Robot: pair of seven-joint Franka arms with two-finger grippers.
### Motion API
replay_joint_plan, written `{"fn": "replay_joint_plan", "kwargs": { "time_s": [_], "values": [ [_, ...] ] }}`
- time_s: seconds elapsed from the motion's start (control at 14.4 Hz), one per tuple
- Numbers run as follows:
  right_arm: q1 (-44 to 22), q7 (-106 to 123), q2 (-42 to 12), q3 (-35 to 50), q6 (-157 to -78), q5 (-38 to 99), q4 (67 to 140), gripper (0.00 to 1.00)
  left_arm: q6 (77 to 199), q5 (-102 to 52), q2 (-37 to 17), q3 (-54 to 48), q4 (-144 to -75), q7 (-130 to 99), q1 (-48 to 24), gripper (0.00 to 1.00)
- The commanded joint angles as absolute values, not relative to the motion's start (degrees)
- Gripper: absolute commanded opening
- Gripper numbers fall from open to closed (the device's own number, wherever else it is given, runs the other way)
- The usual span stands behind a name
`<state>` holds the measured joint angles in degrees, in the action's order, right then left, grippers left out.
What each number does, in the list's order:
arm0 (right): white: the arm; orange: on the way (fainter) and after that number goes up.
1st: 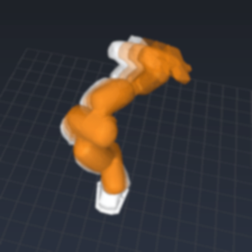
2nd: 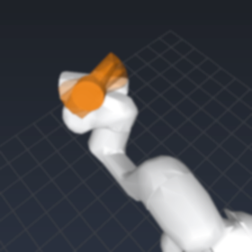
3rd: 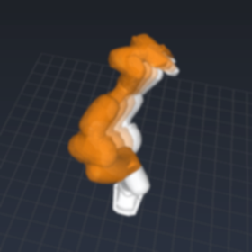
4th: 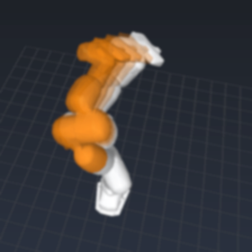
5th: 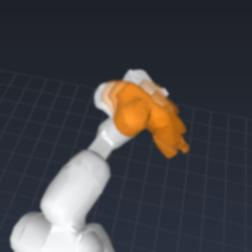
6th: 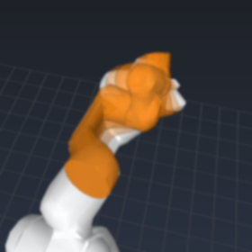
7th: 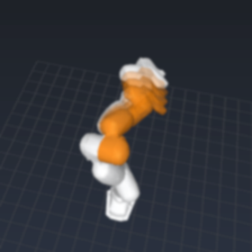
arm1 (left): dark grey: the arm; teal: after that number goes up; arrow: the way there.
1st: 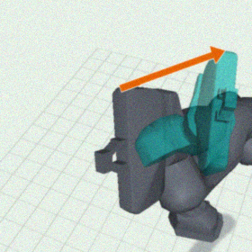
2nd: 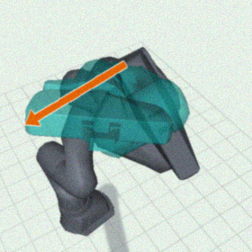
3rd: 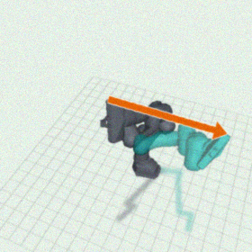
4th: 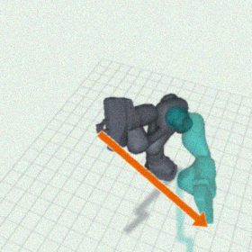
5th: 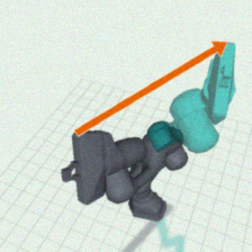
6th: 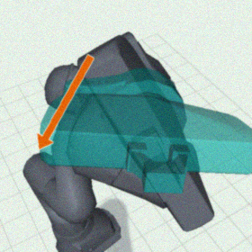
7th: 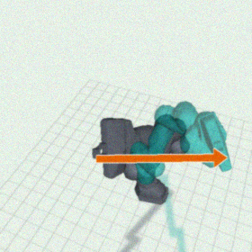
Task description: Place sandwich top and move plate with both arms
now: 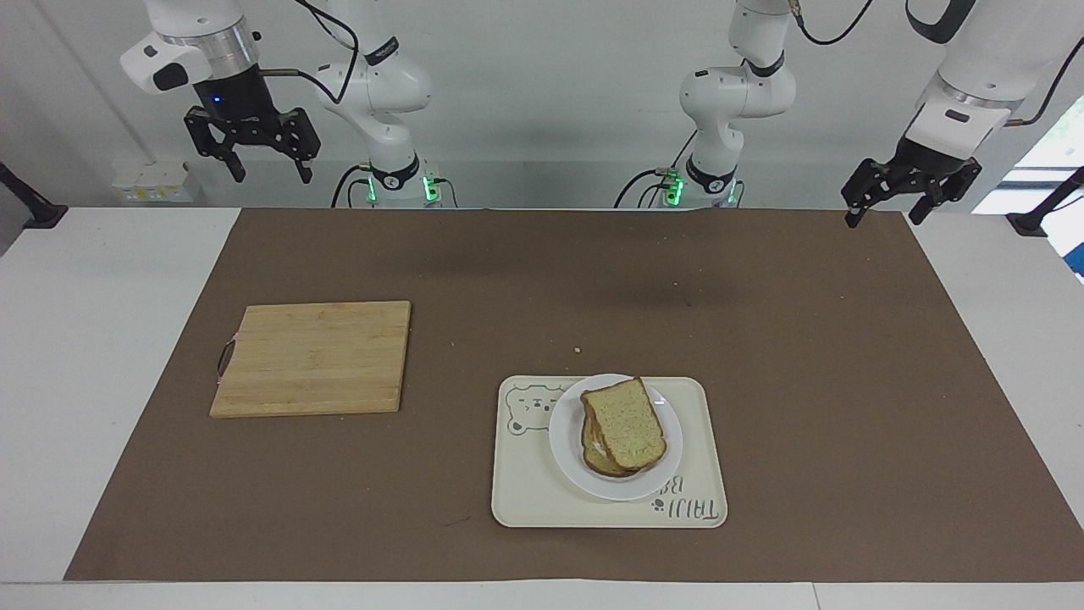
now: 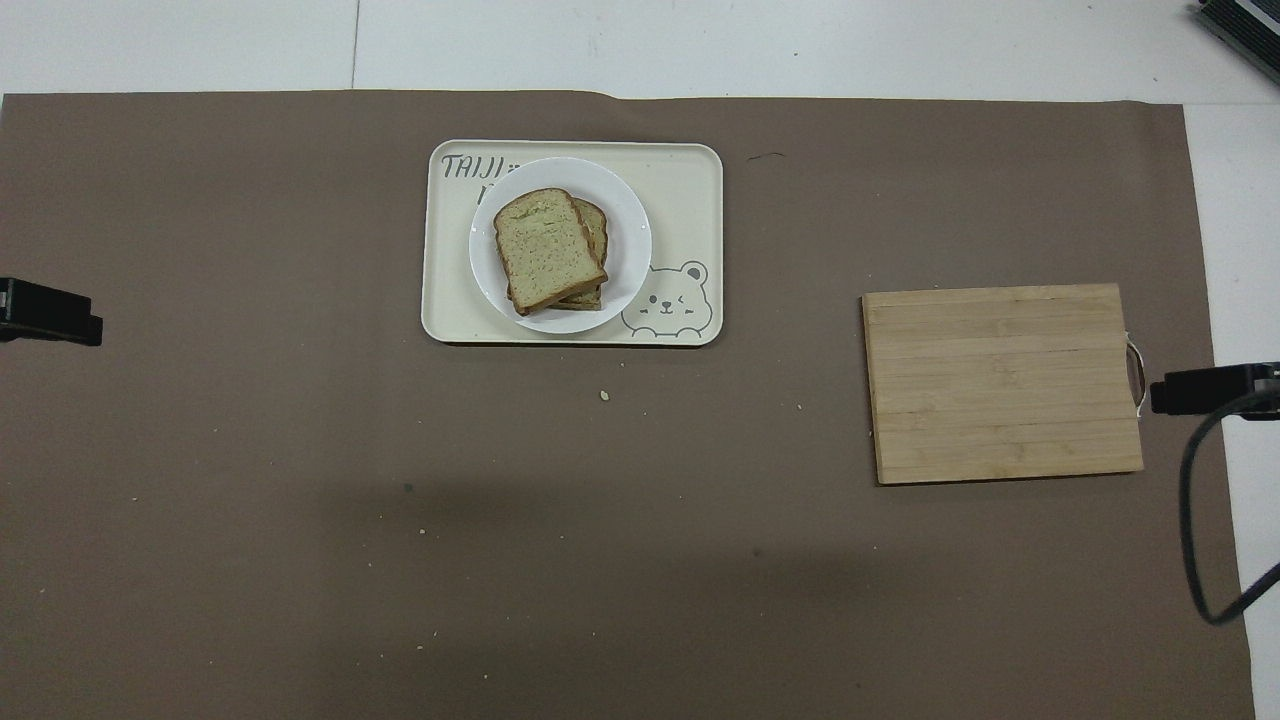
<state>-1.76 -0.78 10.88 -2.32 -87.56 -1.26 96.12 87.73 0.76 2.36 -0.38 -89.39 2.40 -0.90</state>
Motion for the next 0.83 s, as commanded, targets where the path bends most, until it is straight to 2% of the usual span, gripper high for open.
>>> {"fn": "replay_joint_plan", "kwargs": {
  "time_s": [0.0, 0.76],
  "values": [
    [-1.05, 0.88, 11.69, -2.11, -86.92, -0.88, 96.5, 1.0, 85.53, -0.44, 3.78, -0.7, -90.88, 7.19, 0.26, 1.0],
    [-1.05, 0.88, 11.69, -2.11, -86.92, -0.88, 96.5, 1.0, 85.08, -0.53, 4.22, -0.79, -90.97, 7.47, 1.32, 1.0]
  ]
}}
